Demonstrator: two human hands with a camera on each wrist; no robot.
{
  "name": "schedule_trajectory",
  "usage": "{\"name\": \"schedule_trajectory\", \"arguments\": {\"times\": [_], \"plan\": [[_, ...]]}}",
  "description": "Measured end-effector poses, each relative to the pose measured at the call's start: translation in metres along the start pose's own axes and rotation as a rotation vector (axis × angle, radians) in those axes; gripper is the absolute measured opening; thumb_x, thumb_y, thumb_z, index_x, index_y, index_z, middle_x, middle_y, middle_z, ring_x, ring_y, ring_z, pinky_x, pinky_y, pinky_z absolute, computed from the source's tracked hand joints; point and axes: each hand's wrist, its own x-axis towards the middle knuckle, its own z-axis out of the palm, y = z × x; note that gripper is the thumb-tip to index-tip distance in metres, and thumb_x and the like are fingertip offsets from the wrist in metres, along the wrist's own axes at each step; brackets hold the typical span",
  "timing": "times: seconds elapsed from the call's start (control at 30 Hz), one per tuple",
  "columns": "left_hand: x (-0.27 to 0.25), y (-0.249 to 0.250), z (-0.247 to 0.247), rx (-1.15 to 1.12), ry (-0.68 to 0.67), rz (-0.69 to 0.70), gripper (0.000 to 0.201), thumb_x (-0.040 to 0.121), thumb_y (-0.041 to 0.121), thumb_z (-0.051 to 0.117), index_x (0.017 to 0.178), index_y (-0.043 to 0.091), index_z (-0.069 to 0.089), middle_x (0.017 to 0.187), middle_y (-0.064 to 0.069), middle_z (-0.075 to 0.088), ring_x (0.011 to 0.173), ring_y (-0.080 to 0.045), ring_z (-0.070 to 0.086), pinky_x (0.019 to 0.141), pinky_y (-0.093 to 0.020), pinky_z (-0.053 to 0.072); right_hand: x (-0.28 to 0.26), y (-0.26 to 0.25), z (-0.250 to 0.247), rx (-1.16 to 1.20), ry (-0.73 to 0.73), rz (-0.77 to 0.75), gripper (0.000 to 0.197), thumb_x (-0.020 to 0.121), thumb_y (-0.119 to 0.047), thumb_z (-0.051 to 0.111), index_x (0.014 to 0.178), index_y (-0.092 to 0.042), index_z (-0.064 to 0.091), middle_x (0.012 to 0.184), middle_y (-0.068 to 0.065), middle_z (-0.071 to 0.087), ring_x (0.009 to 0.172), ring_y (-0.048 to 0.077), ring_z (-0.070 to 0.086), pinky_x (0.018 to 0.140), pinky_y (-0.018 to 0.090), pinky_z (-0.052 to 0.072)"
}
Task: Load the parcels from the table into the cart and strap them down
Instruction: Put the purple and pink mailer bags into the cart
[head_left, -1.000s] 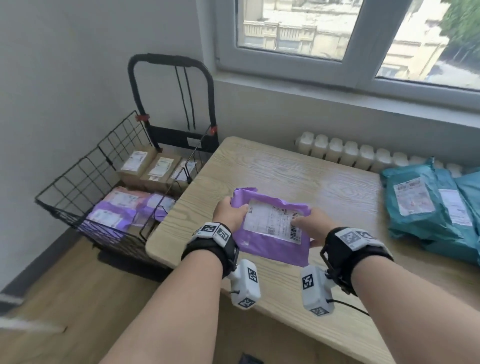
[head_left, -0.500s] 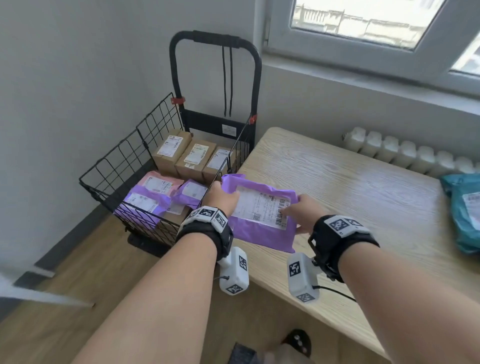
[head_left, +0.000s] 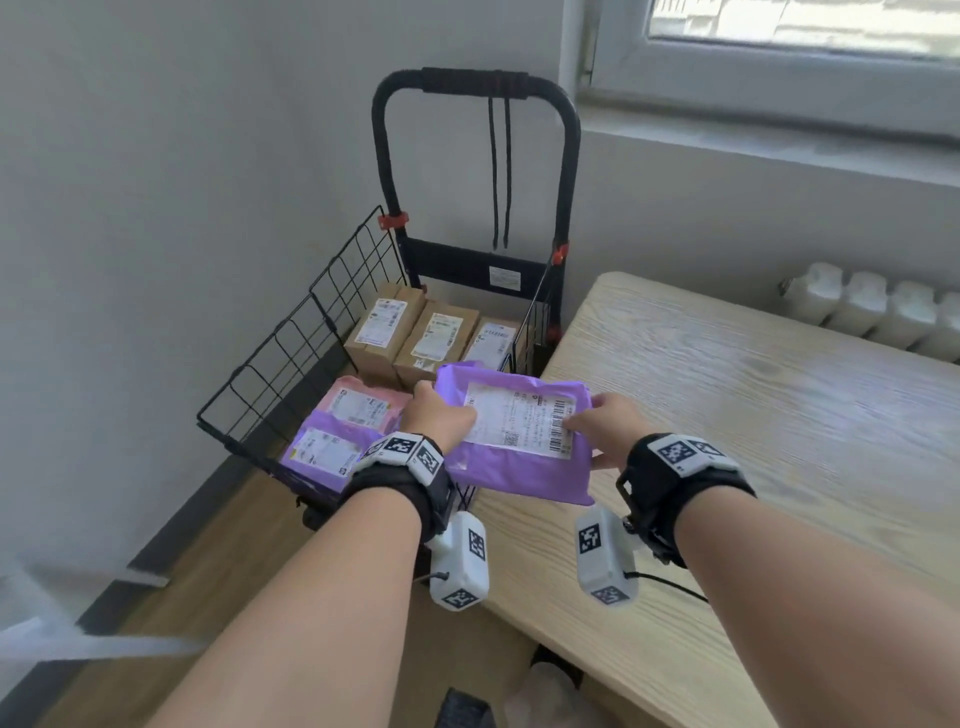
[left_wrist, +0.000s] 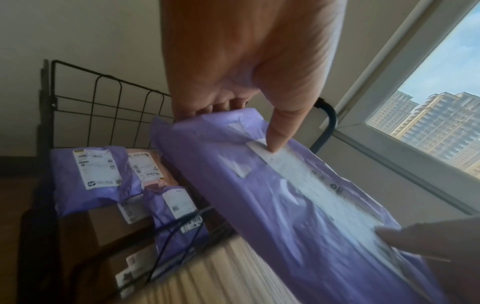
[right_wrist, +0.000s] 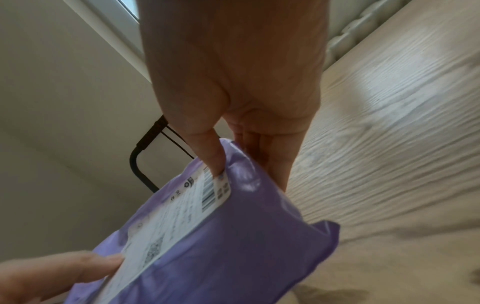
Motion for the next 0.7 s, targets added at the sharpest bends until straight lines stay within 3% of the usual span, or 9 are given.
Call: {"name": "schedule_trajectory", "arguments": {"times": [0.1,0.23,0.3,0.4,0.5,0.63,0.7], "plan": [[0.030,-0.001,-0.004,-0.012,-0.022,-0.031,0.066,0.078,0.026,0.064,0.136,0.008,0.038,0.127,-0.012,0.055,0.115,-0.032,0.054,0.100,-0.043,0.044,0.024,-0.016,0.008,-0.013,-0.023,0.019,0.014,0.088,-0.003,0.058,0.100,-0.011,0.058,0.093,0.008,0.067,0.088,0.025,0.067,0.068,0.041,0.059],[0.065,-0.001,-0.009,-0.036,-0.031,-0.028,0.056,0.081,0.023,0.066,0.130,0.006,0.045,0.124,-0.013,0.057,0.112,-0.032,0.055,0.098,-0.039,0.045,0.054,-0.039,0.015,-0.040,-0.028,0.016,0.019,0.087,-0.002,0.058,0.105,-0.009,0.058,0.093,0.009,0.067,0.088,0.026,0.065,0.072,0.043,0.058],[0.081,-0.004,-0.015,-0.040,-0.033,-0.026,0.050,0.083,0.019,0.065,0.128,0.005,0.047,0.122,-0.014,0.058,0.113,-0.032,0.056,0.097,-0.038,0.046,0.067,-0.047,0.025,-0.050,-0.002,0.018,0.016,0.087,-0.002,0.060,0.101,-0.009,0.059,0.100,0.013,0.068,0.093,0.029,0.067,0.079,0.048,0.058],[0.105,-0.013,-0.031,-0.036,-0.044,-0.039,0.043,0.084,0.016,0.063,0.125,0.006,0.050,0.118,-0.013,0.061,0.107,-0.032,0.058,0.094,-0.039,0.048,0.080,-0.056,0.049,-0.074,0.009,0.017,0.013,0.086,-0.006,0.063,0.097,-0.012,0.060,0.102,0.012,0.070,0.092,0.028,0.069,0.078,0.050,0.059],[0.133,-0.022,-0.049,-0.031,-0.043,-0.054,0.040,0.087,0.014,0.061,0.124,0.006,0.049,0.115,-0.011,0.059,0.102,-0.029,0.057,0.084,-0.033,0.046,0.098,-0.069,0.074,-0.127,0.051,-0.033,0.022,0.083,-0.012,0.064,0.104,-0.014,0.059,0.100,0.008,0.068,0.090,0.026,0.069,0.071,0.047,0.061],[0.173,-0.035,-0.072,0.039,-0.043,-0.057,0.039,0.088,0.014,0.058,0.126,0.005,0.049,0.117,-0.013,0.060,0.096,-0.028,0.057,0.075,-0.030,0.044,0.123,-0.082,0.112,-0.181,0.077,-0.021,0.012,0.080,-0.015,0.064,0.092,-0.016,0.064,0.093,0.006,0.071,0.085,0.024,0.070,0.069,0.045,0.061],[0.194,-0.042,-0.080,0.098,-0.070,-0.044,0.038,0.089,0.015,0.059,0.125,0.005,0.050,0.116,-0.012,0.061,0.088,-0.023,0.052,0.063,-0.026,0.039,0.138,-0.079,0.133,-0.199,0.101,0.028,0.022,0.076,-0.020,0.064,0.097,-0.015,0.065,0.093,0.005,0.070,0.083,0.023,0.070,0.068,0.043,0.061]]}}
